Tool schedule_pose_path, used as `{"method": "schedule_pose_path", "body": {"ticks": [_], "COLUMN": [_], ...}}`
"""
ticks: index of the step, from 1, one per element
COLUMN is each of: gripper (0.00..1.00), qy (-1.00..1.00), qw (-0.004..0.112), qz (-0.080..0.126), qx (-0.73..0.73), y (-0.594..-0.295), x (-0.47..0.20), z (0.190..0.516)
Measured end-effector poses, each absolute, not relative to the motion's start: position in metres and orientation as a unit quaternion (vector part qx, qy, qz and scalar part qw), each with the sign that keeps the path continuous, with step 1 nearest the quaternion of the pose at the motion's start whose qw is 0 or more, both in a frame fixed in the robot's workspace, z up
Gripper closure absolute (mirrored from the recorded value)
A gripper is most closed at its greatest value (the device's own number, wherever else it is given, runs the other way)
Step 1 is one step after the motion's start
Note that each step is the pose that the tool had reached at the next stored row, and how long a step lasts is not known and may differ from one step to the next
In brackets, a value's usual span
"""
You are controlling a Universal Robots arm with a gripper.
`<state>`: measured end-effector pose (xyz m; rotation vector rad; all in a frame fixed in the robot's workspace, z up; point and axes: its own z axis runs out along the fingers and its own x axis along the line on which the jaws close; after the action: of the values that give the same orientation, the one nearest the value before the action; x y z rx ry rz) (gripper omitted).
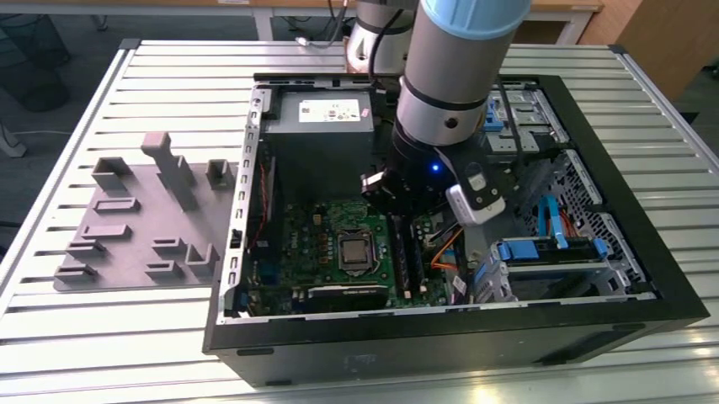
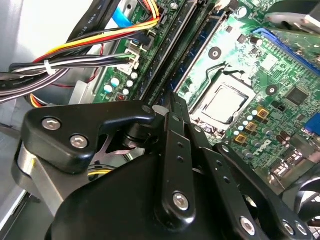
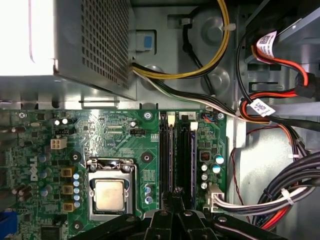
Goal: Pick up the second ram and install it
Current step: 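Press down the second ram until it locks into place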
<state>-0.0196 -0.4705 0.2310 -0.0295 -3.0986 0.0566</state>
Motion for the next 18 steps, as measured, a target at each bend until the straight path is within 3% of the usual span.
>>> {"method": "schedule_pose_path", "body": {"ticks": [18], "gripper": [0.89], "qy": [-1.000], "qw": [0.021], "qz": [0.019], "qx": [-0.010], "y": [-0.471], "x": [-0.018], "z": [0.220]}}
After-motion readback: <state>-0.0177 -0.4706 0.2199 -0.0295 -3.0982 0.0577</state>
